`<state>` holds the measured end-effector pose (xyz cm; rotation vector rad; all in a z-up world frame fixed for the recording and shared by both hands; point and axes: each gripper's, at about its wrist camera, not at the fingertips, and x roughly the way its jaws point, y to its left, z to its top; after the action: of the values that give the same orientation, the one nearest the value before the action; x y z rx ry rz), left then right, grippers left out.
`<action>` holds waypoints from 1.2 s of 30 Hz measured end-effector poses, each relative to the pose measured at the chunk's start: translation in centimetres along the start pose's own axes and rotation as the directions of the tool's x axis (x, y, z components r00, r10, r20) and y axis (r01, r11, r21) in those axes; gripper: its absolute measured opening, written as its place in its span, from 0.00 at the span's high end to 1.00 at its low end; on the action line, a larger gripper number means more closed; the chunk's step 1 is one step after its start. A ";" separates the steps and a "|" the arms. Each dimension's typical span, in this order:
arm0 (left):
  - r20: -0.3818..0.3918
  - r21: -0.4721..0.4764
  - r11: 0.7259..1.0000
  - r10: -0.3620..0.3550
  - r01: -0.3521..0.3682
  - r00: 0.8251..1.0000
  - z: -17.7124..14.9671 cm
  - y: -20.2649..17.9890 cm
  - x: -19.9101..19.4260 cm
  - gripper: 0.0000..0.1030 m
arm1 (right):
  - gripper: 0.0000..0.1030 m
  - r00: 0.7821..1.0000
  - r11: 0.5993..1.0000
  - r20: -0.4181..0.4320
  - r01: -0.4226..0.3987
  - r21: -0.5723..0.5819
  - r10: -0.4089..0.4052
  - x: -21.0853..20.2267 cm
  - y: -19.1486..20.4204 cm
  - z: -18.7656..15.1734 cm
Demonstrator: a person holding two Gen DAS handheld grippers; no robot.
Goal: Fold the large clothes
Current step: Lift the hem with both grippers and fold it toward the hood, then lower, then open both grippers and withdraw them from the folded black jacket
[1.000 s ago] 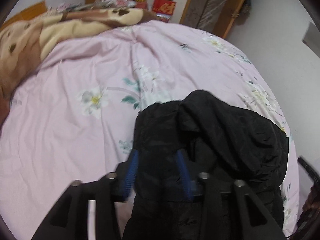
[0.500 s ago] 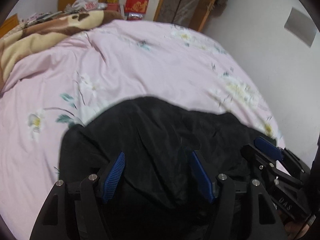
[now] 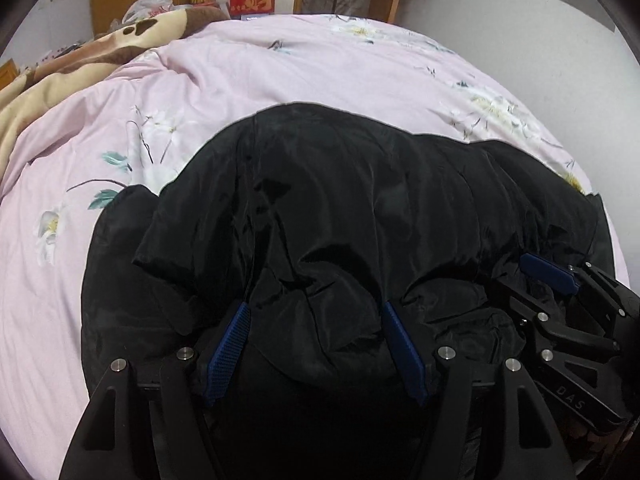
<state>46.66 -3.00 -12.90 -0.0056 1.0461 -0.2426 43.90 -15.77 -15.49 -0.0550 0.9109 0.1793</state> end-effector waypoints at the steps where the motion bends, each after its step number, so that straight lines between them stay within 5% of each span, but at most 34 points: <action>1: -0.003 -0.004 1.000 -0.004 0.004 1.000 0.0 0.1 0.1 0.34 | 0.51 1.000 1.000 -0.009 -0.004 0.010 0.004 0.2 -0.1 0.0; 12: 0.029 -0.078 0.997 0.001 0.001 1.000 -0.7 0.1 -1.0 0.33 | 0.50 0.999 0.998 0.004 0.039 0.052 -0.039 -1.2 0.4 -0.2; 17: 0.064 -0.081 0.997 0.002 0.004 0.998 -1.9 -0.4 -3.4 0.33 | 0.43 0.995 0.995 0.102 -0.004 0.097 -0.006 -5.6 0.7 -1.0; 28: 0.035 -0.070 0.997 0.045 -0.042 0.998 -3.0 -0.6 -1.0 0.27 | 0.41 0.996 0.997 0.023 0.082 0.007 -0.082 -1.9 1.8 -3.4; 36: 0.016 -0.209 0.976 -0.049 0.051 0.999 -3.4 1.2 -4.1 0.27 | 0.41 0.998 0.996 0.016 0.067 0.065 -0.069 -5.2 1.7 -3.1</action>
<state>42.04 -0.64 -11.18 -0.2240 1.0582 -0.1769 38.01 -15.16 -13.24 -0.0242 0.8947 0.0868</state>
